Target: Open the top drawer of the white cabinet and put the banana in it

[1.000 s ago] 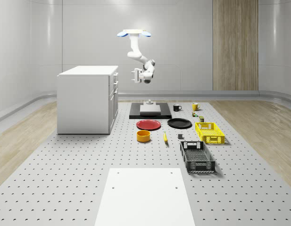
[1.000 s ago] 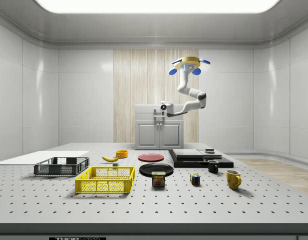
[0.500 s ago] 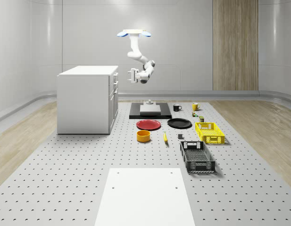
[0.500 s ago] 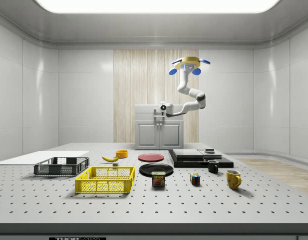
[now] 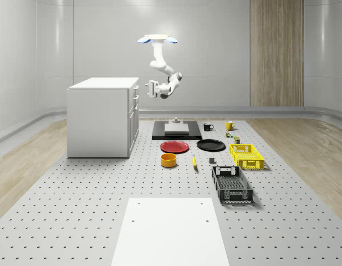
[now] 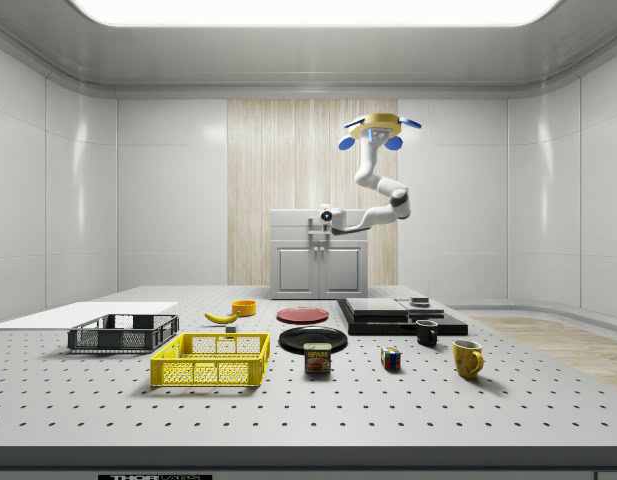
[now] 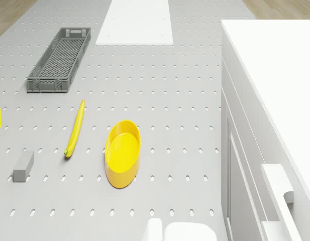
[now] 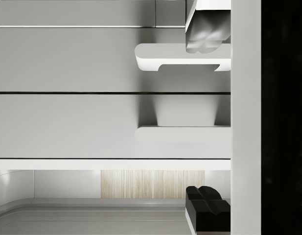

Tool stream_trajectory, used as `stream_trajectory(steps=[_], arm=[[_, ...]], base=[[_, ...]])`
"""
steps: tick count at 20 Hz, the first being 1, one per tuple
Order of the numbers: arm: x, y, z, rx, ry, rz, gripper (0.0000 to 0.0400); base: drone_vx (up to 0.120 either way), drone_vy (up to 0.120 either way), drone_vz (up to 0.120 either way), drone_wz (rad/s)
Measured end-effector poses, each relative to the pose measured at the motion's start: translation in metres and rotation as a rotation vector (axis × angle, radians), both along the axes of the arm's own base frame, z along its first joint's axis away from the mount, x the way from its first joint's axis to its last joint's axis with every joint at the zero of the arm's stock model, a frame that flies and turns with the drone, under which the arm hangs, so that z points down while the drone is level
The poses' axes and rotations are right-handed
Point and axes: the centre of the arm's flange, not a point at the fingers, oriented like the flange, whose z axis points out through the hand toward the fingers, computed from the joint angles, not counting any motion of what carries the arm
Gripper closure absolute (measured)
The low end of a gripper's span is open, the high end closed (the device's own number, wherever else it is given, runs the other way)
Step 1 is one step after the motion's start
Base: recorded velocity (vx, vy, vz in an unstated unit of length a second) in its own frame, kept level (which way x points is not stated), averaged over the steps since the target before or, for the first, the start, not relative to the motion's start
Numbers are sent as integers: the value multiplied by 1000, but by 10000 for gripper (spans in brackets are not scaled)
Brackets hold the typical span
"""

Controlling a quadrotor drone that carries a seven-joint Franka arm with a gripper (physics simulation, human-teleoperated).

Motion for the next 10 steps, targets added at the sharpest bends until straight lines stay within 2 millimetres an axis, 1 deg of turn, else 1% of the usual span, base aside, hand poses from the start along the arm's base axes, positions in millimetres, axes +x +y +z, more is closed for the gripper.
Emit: stream_trajectory(steps=[7, 10], arm=[[0, 37, 0, 0, 0, 0, 0], [0, 48, 0, 0, 0, 0, 0]], base=[[0, 0, 0, 0], [0, 0, 0, 0]])
